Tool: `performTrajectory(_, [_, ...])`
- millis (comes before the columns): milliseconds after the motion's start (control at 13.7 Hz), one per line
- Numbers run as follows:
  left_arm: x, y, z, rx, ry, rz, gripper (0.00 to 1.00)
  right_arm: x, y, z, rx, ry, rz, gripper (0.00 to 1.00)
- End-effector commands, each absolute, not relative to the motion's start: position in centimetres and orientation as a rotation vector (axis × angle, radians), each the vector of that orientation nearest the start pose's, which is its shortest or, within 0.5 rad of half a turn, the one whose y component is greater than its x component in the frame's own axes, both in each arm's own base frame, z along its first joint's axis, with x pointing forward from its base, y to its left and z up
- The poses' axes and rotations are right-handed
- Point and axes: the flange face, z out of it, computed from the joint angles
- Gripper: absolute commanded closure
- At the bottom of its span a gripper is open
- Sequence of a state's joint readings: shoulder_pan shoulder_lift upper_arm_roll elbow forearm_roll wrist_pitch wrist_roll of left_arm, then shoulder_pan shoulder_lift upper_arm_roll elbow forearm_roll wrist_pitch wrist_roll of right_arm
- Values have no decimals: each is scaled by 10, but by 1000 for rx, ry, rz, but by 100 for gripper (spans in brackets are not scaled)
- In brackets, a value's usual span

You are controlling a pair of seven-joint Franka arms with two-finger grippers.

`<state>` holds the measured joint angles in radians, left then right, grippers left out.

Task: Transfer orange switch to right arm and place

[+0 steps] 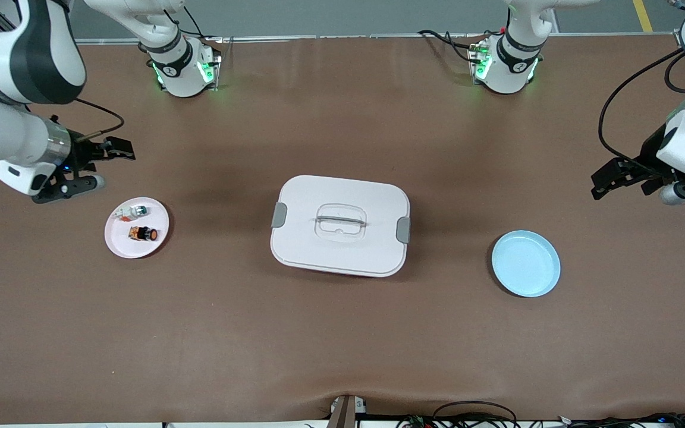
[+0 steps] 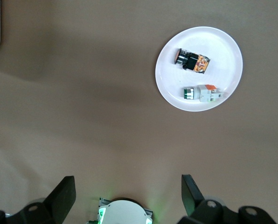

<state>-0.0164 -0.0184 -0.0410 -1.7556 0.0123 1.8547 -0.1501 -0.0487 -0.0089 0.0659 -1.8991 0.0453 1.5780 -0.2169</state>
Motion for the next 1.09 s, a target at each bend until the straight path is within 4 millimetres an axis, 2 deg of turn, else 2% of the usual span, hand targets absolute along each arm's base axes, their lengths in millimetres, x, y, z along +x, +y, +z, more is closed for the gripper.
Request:
performTrajectory(0, [539, -27, 579, -3141, -149, -226, 0, 524, -8, 489, -3030, -229, 486, 0])
performTrajectory(73, [532, -27, 579, -3139, -147, -262, 0, 523, -13, 493, -3025, -213, 496, 0])
performTrajectory(146, [529, -27, 581, -3139, -147, -277, 0, 527, -17, 510, -3029, -178, 490, 0])
performTrajectory(291, [528, -27, 586, -3138, -144, -287, 0, 533, -24, 524, -3041, 44, 585, 0])
performTrajectory(364, [527, -26, 590, -3138, -144, -284, 0, 535, -21, 526, -3049, 191, 594, 0])
performTrajectory(437, [523, -26, 598, -3138, -144, -292, 0, 536, -15, 527, -3060, 261, 586, 0])
performTrajectory(583, [518, -20, 607, -3137, -159, -251, 0, 538, -15, 534, -3061, 280, 555, 0])
performTrajectory(655, [515, -19, 612, -3137, -140, -220, 0, 541, -19, 547, -3058, 262, 518, 0])
performTrajectory(1020, [510, -22, 622, -3139, -114, -171, 0, 543, -16, 543, -3071, 241, 524, 0])
